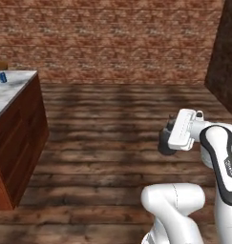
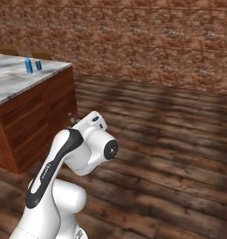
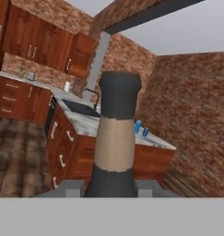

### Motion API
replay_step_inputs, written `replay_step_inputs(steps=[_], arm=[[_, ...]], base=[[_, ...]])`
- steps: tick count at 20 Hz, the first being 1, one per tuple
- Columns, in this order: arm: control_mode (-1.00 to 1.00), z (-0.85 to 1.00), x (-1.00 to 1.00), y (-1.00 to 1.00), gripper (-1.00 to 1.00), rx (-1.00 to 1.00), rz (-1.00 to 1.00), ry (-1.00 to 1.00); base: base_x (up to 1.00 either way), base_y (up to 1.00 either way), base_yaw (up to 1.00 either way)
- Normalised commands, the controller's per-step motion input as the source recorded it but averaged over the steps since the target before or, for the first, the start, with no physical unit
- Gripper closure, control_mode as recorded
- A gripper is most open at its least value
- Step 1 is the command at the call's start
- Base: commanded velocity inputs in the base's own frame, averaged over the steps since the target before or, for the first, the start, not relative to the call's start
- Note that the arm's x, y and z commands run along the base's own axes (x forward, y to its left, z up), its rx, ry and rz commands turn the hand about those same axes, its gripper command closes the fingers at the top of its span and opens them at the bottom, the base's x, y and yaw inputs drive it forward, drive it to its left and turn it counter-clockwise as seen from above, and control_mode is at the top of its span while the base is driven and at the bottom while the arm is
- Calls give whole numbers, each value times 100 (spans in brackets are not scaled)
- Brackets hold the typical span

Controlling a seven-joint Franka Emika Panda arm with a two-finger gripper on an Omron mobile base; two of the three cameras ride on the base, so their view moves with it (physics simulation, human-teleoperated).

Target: Move the drinks to the dining counter.

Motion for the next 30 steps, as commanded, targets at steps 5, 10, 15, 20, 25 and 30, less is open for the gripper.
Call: replay_step_inputs(steps=[5, 10, 15, 20, 25, 30], arm=[[100, 0, 0, 0, 100, 0, 0, 0], [100, 0, 0, 0, 100, 0, 0, 0], [100, 0, 0, 0, 100, 0, 0, 0], [100, 0, 0, 0, 100, 0, 0, 0], [100, 0, 0, 0, 100, 0, 0, 0], [100, 0, 0, 0, 100, 0, 0, 0]], base=[[65, 0, 25], [76, 0, 26], [98, 0, 25], [100, 0, 26], [95, 0, 28], [71, 0, 32]])
